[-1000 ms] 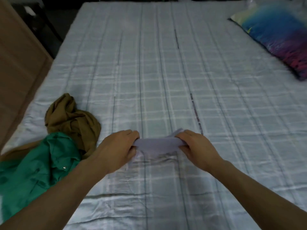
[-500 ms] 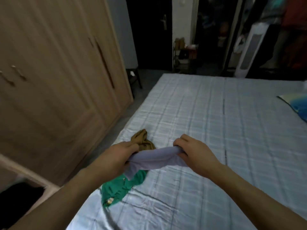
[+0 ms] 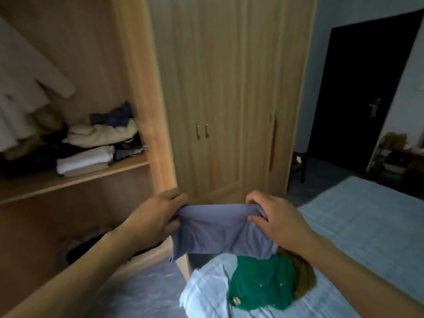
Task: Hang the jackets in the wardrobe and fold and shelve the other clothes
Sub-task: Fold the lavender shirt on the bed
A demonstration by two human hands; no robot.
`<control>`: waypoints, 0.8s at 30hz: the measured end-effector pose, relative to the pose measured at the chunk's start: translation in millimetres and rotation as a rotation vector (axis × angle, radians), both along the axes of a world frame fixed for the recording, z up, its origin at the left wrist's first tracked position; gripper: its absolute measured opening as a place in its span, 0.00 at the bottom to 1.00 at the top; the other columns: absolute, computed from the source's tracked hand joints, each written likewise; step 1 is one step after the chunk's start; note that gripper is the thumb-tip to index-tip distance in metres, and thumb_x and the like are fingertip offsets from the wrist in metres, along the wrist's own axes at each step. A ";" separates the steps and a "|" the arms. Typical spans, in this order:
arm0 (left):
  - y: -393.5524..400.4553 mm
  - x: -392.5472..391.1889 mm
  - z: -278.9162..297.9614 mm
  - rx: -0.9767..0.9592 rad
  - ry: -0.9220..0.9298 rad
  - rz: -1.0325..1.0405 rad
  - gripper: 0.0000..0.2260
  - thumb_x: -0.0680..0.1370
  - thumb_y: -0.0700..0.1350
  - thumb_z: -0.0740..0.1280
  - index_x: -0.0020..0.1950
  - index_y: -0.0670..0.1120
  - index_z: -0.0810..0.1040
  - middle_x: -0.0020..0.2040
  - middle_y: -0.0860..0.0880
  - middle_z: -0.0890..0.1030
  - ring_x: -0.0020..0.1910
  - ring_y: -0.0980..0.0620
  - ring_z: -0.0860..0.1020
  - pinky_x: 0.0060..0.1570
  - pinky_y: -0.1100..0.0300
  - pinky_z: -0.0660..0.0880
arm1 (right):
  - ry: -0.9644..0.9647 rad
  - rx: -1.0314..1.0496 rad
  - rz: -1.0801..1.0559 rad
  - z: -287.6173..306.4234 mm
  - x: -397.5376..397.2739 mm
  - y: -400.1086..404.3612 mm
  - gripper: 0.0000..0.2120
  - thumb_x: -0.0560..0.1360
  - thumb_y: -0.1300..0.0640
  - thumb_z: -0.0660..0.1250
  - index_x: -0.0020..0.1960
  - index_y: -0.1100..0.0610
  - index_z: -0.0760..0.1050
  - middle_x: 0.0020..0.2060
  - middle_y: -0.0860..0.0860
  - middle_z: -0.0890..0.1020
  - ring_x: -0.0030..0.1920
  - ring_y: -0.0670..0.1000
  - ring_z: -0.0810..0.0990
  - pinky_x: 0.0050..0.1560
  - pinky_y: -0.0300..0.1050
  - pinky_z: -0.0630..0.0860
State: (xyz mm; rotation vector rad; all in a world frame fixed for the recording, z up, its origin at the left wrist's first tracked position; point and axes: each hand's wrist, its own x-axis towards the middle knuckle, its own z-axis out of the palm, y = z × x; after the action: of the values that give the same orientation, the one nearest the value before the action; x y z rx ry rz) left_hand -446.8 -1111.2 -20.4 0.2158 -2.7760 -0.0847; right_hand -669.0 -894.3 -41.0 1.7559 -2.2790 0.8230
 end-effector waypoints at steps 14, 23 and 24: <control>-197.8 274.9 -2.1 0.051 0.200 0.386 0.08 0.67 0.43 0.65 0.45 0.51 0.73 0.41 0.56 0.73 0.38 0.54 0.73 0.37 0.55 0.73 | 0.071 0.044 0.319 19.5 212.1 -278.3 0.10 0.73 0.54 0.69 0.50 0.47 0.70 0.46 0.42 0.79 0.45 0.47 0.79 0.45 0.48 0.76; -285.6 337.7 -20.6 0.046 0.241 0.493 0.11 0.70 0.43 0.68 0.51 0.52 0.74 0.46 0.56 0.74 0.42 0.57 0.74 0.39 0.60 0.73 | 0.100 0.049 0.422 24.0 259.9 -394.2 0.09 0.75 0.56 0.68 0.50 0.47 0.69 0.45 0.42 0.76 0.44 0.47 0.77 0.44 0.49 0.75; -296.2 337.4 -23.3 0.046 0.239 0.502 0.10 0.71 0.44 0.68 0.51 0.52 0.74 0.45 0.57 0.74 0.42 0.57 0.73 0.38 0.62 0.73 | 0.096 0.046 0.432 22.1 257.6 -407.1 0.08 0.75 0.55 0.67 0.50 0.47 0.69 0.45 0.42 0.75 0.44 0.48 0.77 0.44 0.50 0.75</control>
State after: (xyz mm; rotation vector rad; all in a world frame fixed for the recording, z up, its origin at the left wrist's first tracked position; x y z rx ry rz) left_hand -109.4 -1407.4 -43.7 0.8442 -2.4054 -0.0434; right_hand -411.4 -1301.5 -18.8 2.2975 -1.8974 0.7316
